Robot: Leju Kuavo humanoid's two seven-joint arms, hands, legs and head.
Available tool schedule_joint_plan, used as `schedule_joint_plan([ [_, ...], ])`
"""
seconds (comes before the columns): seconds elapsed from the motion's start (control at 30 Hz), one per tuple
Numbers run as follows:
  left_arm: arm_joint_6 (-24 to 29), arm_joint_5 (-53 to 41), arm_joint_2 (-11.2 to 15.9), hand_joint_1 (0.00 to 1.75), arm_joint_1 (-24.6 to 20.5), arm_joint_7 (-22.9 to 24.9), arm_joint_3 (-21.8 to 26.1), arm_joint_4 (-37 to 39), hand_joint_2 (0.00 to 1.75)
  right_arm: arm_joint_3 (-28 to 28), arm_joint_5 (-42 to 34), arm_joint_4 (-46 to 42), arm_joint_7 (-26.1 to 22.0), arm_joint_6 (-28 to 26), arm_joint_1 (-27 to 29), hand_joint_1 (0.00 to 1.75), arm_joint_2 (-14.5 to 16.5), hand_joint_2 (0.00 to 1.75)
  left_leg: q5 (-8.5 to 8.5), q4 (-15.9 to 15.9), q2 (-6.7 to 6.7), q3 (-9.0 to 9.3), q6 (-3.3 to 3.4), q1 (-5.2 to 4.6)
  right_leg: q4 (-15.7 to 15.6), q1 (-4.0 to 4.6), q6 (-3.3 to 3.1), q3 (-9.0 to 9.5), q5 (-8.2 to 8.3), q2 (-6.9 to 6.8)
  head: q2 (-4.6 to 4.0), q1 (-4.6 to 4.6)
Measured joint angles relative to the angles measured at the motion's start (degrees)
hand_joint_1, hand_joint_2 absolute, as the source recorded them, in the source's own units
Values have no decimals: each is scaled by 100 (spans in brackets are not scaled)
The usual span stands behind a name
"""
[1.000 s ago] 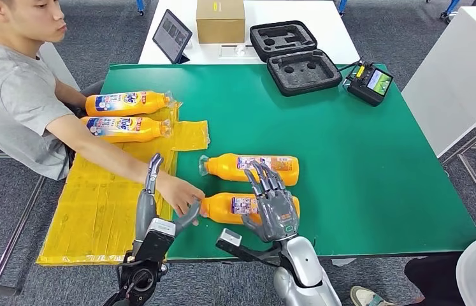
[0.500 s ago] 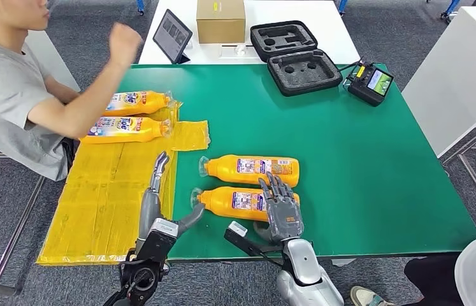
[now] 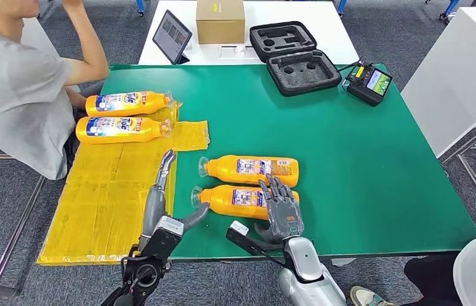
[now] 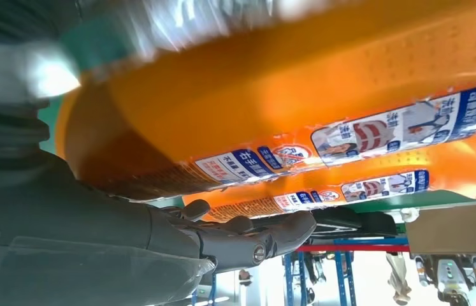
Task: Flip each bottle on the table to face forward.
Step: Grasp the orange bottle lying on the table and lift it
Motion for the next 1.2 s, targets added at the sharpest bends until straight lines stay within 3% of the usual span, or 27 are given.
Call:
schedule_joint_plan([
  [0.37, 26, 25, 0, 0, -53, 0, -33, 54, 175, 12, -208, 89, 24, 272, -61, 4, -3, 175, 0, 0, 0, 14, 0, 0, -1, 0, 0, 13, 0, 2, 0, 1],
  [0.5, 24, 49, 0, 0, -78, 0, -52, 80, 175, 13, -288, 141, 20, 384, -98, 161, -5, 175, 0, -1, 0, 28, 0, 0, -1, 0, 0, 25, 0, 2, 0, 0],
  [0.53, 20, 54, 0, 0, -87, 0, -60, 91, 175, 13, -321, 158, 17, 433, -113, 169, -7, 175, 0, 0, 1, 32, 0, 0, -1, 0, 0, 29, 0, 2, 0, 0],
  [1.2, -63, 106, -46, 0, -269, 0, -158, 334, 175, -11, -567, 390, -26, 895, -343, 175, -107, 175, -3, -2, 1, 89, 2, 0, -5, 0, -2, 80, -2, 3, 0, 0],
])
